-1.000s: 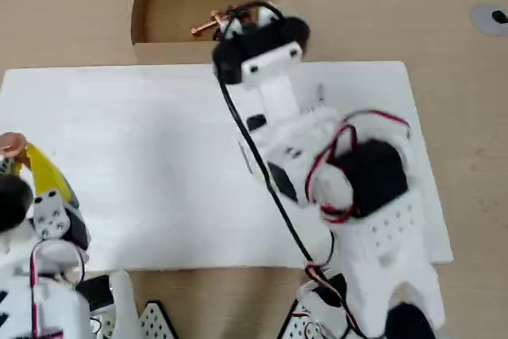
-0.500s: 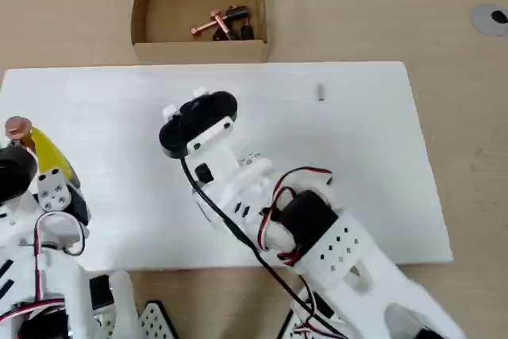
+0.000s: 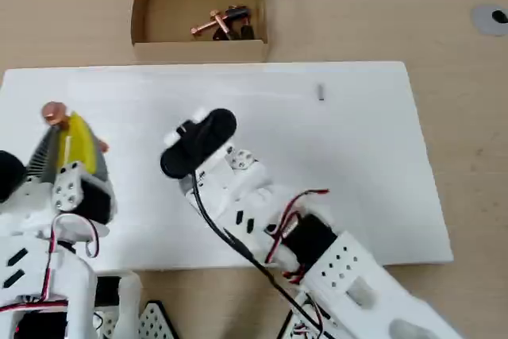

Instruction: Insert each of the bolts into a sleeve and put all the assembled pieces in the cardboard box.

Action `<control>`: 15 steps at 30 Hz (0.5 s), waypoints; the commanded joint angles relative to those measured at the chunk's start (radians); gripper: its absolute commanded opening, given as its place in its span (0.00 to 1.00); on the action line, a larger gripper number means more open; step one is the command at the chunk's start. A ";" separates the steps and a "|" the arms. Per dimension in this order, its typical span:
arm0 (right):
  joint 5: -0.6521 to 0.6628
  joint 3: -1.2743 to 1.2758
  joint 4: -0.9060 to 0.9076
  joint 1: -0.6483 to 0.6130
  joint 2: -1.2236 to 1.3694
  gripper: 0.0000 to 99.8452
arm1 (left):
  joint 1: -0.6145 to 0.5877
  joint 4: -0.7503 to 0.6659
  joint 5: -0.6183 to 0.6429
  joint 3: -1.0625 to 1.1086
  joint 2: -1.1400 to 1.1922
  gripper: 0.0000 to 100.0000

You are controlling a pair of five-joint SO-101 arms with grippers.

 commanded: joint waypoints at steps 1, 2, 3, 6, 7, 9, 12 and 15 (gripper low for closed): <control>0.064 0.099 -0.190 -0.016 -0.108 0.01 | 0.057 -0.029 0.003 -0.006 0.008 0.00; 0.081 0.133 -0.232 -0.016 -0.137 0.01 | 0.060 -0.029 0.002 -0.008 0.008 0.00; 0.095 0.166 -0.269 -0.018 -0.170 0.01 | 0.060 -0.029 0.002 -0.008 0.008 0.00; 0.141 0.262 -0.339 -0.050 -0.272 0.01 | 0.061 -0.029 0.002 -0.009 0.008 0.00; 0.160 0.291 -0.353 -0.070 -0.311 0.01 | 0.061 -0.029 0.002 -0.015 0.008 0.00; 0.203 0.352 -0.367 -0.114 -0.389 0.01 | 0.064 -0.029 0.002 -0.034 0.008 0.00; 0.253 0.441 -0.371 -0.171 -0.515 0.01 | 0.106 -0.025 0.002 -0.080 0.008 0.00; 0.259 0.515 -0.368 -0.191 -0.641 0.01 | 0.176 -0.020 0.002 -0.124 0.010 0.00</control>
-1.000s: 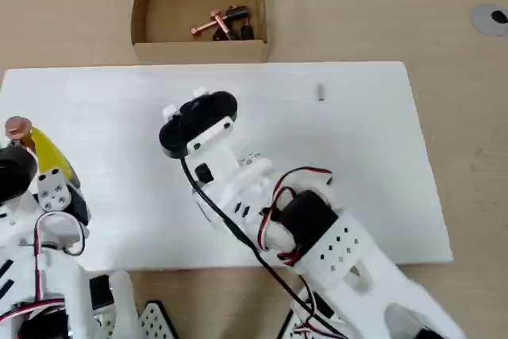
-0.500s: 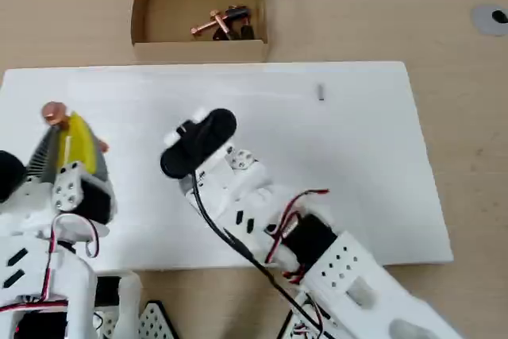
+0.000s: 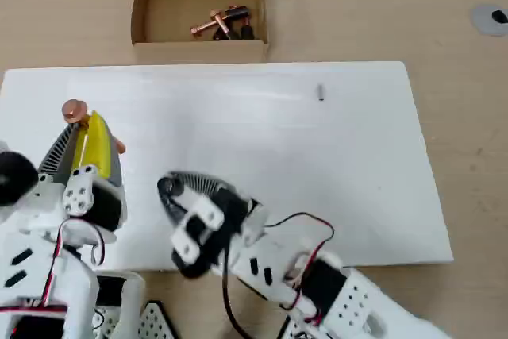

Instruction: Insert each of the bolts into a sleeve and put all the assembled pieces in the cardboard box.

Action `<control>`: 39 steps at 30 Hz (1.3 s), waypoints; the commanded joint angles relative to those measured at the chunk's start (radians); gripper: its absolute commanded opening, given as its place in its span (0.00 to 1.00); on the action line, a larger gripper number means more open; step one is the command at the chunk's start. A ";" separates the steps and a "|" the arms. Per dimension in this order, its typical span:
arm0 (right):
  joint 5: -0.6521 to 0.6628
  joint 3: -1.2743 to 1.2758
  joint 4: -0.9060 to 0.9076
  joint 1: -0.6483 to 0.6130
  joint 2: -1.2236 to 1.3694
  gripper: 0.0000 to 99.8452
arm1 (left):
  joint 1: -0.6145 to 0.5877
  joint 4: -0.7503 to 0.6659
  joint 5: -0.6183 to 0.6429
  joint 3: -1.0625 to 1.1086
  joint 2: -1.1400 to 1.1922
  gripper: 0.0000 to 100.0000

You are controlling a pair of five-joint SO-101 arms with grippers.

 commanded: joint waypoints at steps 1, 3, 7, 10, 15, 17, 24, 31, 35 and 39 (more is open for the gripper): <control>0.017 0.065 -0.028 -0.025 -0.159 0.01 | 0.084 -0.018 0.002 -0.097 0.008 0.00; 0.017 0.104 -0.025 -0.024 -0.225 0.01 | 0.126 0.009 0.002 -0.117 0.013 0.00; 0.017 0.151 -0.015 -0.024 -0.312 0.01 | 0.192 0.104 -0.014 -0.172 0.084 0.00; 0.012 0.159 0.037 -0.024 -0.343 0.01 | 0.221 0.152 -0.046 -0.239 0.137 0.00; 0.012 0.159 0.055 -0.022 -0.351 0.01 | 0.284 0.215 -0.075 -0.341 0.165 0.00; 0.011 0.159 0.057 -0.022 -0.351 0.01 | 0.315 0.249 -0.075 -0.368 0.165 0.00; -0.028 0.159 0.060 -0.019 -0.351 0.01 | 0.391 0.365 -0.049 -0.359 0.163 0.00; -0.069 0.151 0.060 0.022 -0.351 0.01 | 0.391 0.316 -0.034 -0.204 0.128 0.00; -0.081 0.143 0.061 0.021 -0.349 0.01 | 0.388 0.215 -0.068 -0.078 0.082 0.00; -0.081 0.124 0.120 0.021 -0.349 0.01 | 0.382 0.133 -0.115 0.015 0.035 0.00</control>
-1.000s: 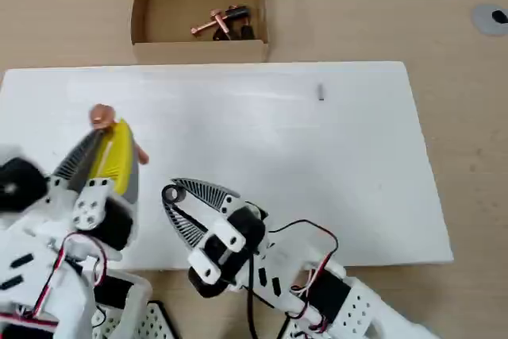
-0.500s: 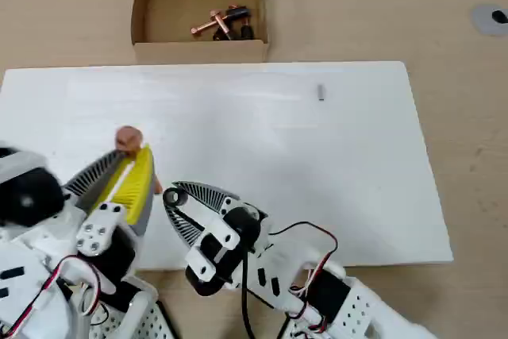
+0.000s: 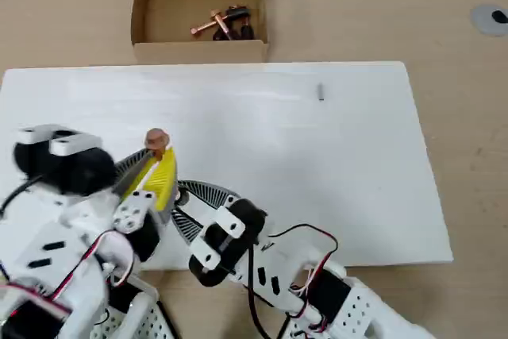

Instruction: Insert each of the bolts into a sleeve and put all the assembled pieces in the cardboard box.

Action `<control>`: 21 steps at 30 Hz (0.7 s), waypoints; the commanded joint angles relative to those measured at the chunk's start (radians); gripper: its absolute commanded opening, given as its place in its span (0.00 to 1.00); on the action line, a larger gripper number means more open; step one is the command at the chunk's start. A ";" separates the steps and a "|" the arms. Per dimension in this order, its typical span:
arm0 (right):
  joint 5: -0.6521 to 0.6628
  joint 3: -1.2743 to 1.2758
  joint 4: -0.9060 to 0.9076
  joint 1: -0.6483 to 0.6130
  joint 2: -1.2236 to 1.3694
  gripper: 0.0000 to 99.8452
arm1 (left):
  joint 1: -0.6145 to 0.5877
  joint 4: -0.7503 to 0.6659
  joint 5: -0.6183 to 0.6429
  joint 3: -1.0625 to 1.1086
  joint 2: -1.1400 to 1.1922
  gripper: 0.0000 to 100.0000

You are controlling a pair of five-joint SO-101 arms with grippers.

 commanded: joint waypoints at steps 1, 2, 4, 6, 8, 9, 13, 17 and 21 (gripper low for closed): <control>-0.009 -0.044 0.051 0.019 -0.073 0.01 | -0.014 -0.080 -0.028 0.048 -0.038 0.00; -0.009 -0.051 0.066 0.019 -0.073 0.01 | -0.029 -0.092 -0.029 0.057 -0.044 0.00; -0.009 -0.065 0.086 0.019 -0.073 0.01 | -0.052 -0.106 -0.029 0.066 -0.048 0.01; -0.009 -0.070 0.092 0.021 -0.073 0.01 | -0.061 -0.100 -0.026 0.061 -0.054 0.01; -0.009 -0.070 0.092 0.021 -0.073 0.01 | -0.061 -0.098 -0.025 0.058 -0.056 0.01; -0.009 -0.065 0.092 0.021 -0.073 0.01 | -0.061 -0.098 -0.023 0.054 -0.056 0.01; -0.040 -0.065 0.089 0.048 -0.073 0.01 | -0.054 -0.060 -0.017 -0.008 -0.056 0.01; -0.064 -0.068 0.091 0.097 -0.073 0.01 | -0.055 -0.055 0.021 -0.041 -0.056 0.01; -0.064 -0.073 0.087 0.099 -0.073 0.01 | -0.054 -0.055 0.066 -0.054 -0.056 0.01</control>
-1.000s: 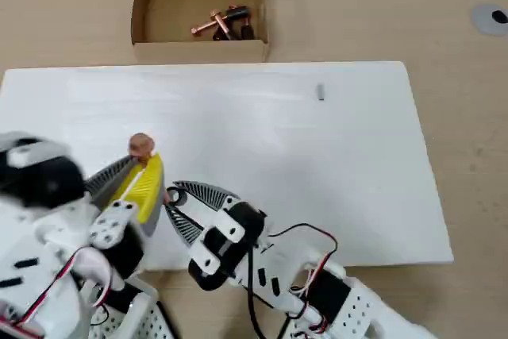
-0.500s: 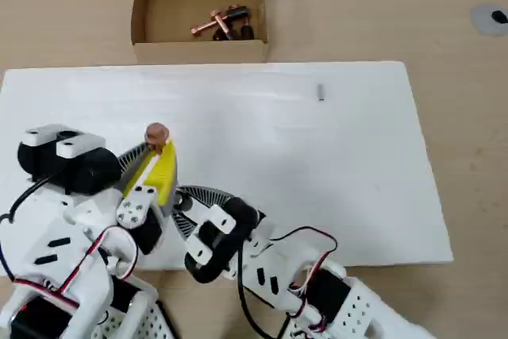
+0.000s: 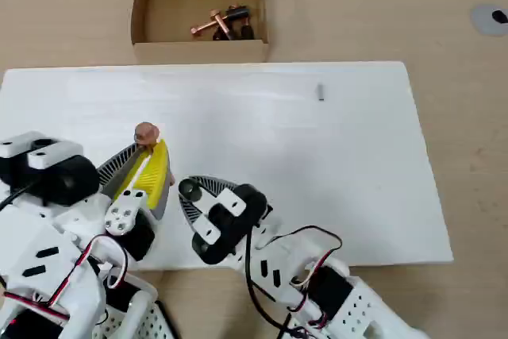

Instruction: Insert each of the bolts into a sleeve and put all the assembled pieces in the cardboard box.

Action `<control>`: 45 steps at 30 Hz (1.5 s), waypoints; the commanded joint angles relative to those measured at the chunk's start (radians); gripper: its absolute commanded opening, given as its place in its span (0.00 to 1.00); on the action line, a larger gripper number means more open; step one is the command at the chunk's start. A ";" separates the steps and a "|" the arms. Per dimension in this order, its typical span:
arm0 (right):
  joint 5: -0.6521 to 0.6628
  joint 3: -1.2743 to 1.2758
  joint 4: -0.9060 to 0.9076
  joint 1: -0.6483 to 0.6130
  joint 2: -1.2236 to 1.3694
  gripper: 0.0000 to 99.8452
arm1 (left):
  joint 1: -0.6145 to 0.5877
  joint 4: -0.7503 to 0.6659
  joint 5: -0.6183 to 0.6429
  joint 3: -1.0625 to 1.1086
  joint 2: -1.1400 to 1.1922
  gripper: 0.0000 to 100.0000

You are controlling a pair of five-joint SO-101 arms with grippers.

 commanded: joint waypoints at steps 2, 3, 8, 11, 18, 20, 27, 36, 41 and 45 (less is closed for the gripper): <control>-0.008 -0.073 -0.003 0.022 -0.073 0.01 | -0.009 0.000 0.038 -0.055 -0.001 0.01; -0.008 -0.073 -0.003 0.022 -0.073 0.01 | -0.009 -0.002 0.046 -0.054 -0.001 0.01; -0.008 -0.073 -0.003 0.019 -0.073 0.01 | 0.091 -0.005 0.049 -0.037 0.008 0.00; -0.009 -0.071 0.000 0.019 -0.073 0.01 | 0.106 -0.009 0.044 -0.003 0.008 0.00; -0.009 -0.073 -0.002 0.024 -0.073 0.01 | 0.104 0.014 0.041 0.003 0.008 0.00; -0.009 -0.087 0.000 0.024 -0.073 0.01 | 0.104 0.041 0.044 0.003 0.004 0.00; -0.009 -0.097 0.000 0.024 -0.073 0.01 | 0.114 0.048 0.040 0.005 0.007 0.00; -0.009 -0.113 0.002 0.024 -0.073 0.01 | 0.114 0.044 0.012 0.054 0.001 0.00; -0.009 -0.136 0.005 0.024 -0.071 0.01 | 0.114 0.040 0.011 0.054 0.001 0.01; -0.018 -0.148 0.044 0.024 -0.071 0.01 | 0.104 0.000 -0.012 0.054 0.001 0.01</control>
